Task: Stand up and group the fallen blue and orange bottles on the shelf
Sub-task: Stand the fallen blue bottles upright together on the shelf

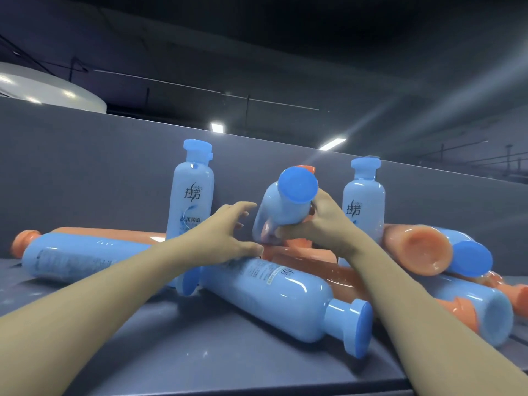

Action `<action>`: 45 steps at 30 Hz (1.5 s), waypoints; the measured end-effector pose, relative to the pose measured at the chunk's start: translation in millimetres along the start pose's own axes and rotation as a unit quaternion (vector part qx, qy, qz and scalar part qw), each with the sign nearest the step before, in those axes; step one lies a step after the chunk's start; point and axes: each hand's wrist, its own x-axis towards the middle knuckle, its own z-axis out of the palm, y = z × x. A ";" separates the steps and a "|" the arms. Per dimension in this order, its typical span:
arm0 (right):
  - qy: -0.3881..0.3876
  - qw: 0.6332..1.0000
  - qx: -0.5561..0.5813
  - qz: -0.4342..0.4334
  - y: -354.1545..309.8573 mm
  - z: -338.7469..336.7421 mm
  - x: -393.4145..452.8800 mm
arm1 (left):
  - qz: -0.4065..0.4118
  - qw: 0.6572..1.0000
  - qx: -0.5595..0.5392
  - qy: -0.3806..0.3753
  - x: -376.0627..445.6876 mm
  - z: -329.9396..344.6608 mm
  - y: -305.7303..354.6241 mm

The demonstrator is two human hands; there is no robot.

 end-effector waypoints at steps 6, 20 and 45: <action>0.115 0.981 0.152 -0.039 -7.1 -2.8 1.8 | 0.017 1.000 0.003 0.007 0.2 3.8 1.8; 0.222 0.858 0.462 0.031 -19.2 -0.2 6.1 | 0.018 1.000 0.004 0.009 -0.8 2.2 3.0; 0.083 0.955 0.273 0.078 -77.8 14.4 35.6 | 0.066 0.965 -0.077 0.240 -12.3 -5.5 22.7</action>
